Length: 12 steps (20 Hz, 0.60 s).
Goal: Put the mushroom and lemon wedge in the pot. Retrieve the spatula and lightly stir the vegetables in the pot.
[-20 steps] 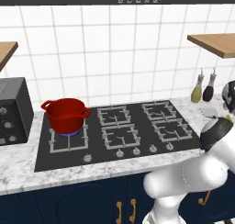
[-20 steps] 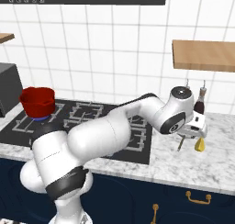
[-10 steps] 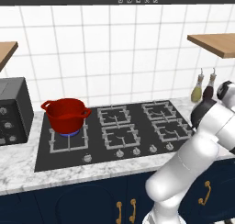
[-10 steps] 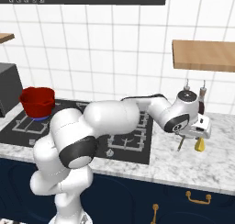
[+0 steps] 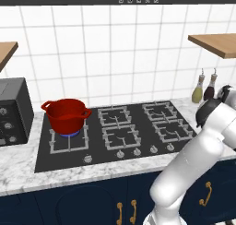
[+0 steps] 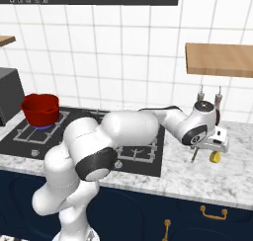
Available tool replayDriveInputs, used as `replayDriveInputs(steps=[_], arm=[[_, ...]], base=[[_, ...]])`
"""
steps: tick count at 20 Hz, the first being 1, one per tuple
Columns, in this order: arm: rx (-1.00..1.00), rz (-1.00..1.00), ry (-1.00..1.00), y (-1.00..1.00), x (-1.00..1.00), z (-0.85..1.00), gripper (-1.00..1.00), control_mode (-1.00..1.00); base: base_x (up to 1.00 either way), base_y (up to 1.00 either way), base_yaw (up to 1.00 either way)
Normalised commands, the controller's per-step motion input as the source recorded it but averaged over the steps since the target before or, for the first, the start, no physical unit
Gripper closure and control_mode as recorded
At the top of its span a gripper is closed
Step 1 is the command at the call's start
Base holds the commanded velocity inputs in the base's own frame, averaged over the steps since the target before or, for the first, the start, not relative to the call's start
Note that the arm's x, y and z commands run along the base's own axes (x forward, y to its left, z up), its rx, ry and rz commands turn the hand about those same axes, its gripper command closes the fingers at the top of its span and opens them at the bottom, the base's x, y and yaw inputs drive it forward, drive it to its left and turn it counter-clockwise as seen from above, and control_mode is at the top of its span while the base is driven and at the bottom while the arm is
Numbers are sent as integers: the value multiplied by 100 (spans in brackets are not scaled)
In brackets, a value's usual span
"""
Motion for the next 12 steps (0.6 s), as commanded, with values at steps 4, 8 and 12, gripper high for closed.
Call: replayDriveInputs(steps=[4, 8, 12], arm=[[5, 0, 4, -1, 14, -28, -100, -100], [11, 2, 7, -1, 21, -43, -100, -100], [2, 0, 3, -14, 31, -31, -100, -100]], base=[[0, 0, 0], [0, 0, 0], [0, 0, 0]])
